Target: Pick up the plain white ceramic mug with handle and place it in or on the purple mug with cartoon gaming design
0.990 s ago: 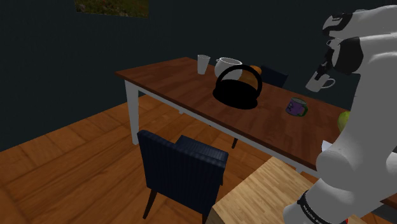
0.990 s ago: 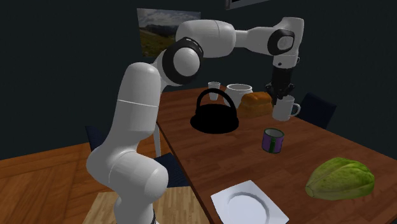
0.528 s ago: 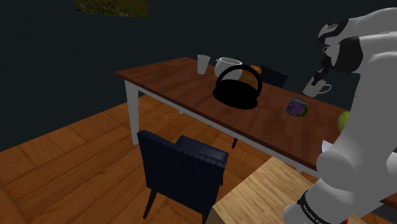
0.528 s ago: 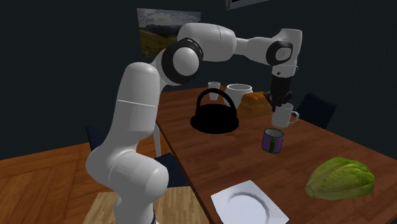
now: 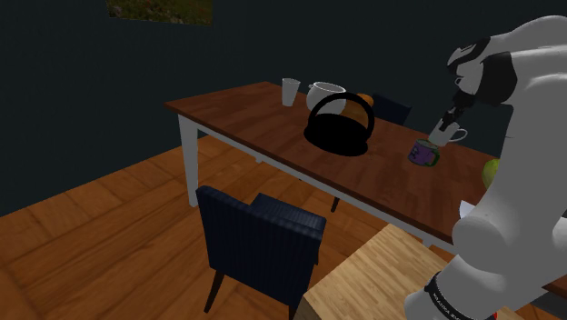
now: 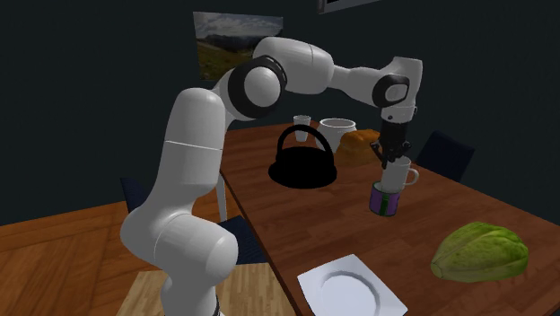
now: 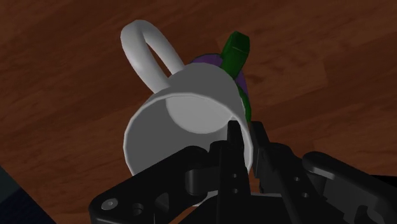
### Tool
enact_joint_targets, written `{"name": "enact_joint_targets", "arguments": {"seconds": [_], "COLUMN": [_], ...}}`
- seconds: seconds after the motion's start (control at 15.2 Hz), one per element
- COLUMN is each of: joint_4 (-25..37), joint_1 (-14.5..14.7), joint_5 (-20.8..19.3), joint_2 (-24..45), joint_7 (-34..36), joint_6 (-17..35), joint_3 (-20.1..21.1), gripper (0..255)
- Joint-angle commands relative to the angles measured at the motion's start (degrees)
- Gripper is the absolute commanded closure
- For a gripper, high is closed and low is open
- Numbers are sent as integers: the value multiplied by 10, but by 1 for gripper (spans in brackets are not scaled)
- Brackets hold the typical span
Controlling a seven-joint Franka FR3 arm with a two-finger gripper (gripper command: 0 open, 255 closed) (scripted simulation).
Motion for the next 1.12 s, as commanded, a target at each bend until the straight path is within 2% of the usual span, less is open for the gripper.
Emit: {"name": "enact_joint_targets", "arguments": {"seconds": [0.0,0.66,0.73,1.06], "joint_4": [-19,-29,-29,-29], "joint_1": [4,4,4,4], "joint_5": [0,2,2,2], "joint_2": [-2,0,0,0], "joint_7": [-2,-5,-5,-5], "joint_6": [17,28,28,28], "joint_3": [0,1,1,1], "gripper": [255,255,0,0]}}
